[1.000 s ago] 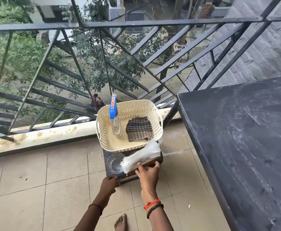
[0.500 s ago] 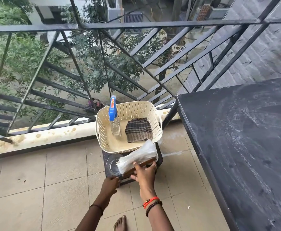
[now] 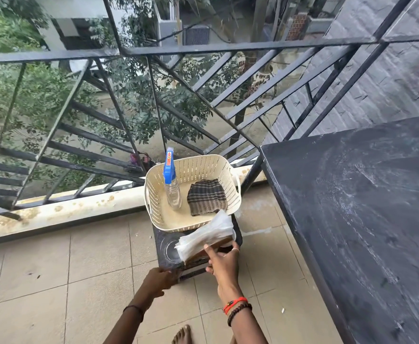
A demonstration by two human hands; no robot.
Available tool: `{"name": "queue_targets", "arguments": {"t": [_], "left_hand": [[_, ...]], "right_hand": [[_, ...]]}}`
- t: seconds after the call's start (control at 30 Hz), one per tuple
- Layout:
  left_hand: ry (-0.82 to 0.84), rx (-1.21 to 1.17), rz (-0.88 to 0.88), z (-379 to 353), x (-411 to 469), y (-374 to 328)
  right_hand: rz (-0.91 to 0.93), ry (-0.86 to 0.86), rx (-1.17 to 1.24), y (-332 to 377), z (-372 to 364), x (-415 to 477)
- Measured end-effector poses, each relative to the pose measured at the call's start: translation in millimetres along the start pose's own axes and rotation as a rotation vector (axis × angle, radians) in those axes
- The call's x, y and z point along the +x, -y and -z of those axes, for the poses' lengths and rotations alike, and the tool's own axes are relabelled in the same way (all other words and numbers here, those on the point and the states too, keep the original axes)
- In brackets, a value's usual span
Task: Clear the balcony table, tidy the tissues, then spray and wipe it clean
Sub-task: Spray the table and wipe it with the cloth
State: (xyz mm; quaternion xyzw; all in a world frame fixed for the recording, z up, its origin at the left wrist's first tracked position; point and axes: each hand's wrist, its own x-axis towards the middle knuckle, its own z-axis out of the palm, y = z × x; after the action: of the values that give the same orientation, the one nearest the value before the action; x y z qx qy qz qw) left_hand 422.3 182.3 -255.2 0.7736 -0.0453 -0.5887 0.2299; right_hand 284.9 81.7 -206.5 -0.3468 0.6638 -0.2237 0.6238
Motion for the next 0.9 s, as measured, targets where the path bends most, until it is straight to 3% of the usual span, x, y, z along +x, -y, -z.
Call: {"name": "queue_targets", "arguments": {"t": [0.13,0.23,0.4,0.47,0.6,0.9], "left_hand": [[0.007,0.223,0.07,34,-6,-11],[-0.017,0.271,0.023,66,-14,-33],[-0.187,0.189,-0.146,113,-45,-89],[-0.283,0.09,-0.294,123,-52,-109],[-0.451,0.112,-0.539,114,-56,-135],[-0.341,0.09,-0.647,74,-32,-157]], "right_hand": [[0.017,-0.036,-0.04,7,19,-12],[0.054,-0.063,-0.08,19,34,-21],[0.12,-0.067,-0.106,57,50,-34],[0.167,-0.058,-0.127,78,51,-35],[0.277,-0.073,-0.269,122,45,-16],[0.344,0.113,-0.799,157,-18,96]]}}
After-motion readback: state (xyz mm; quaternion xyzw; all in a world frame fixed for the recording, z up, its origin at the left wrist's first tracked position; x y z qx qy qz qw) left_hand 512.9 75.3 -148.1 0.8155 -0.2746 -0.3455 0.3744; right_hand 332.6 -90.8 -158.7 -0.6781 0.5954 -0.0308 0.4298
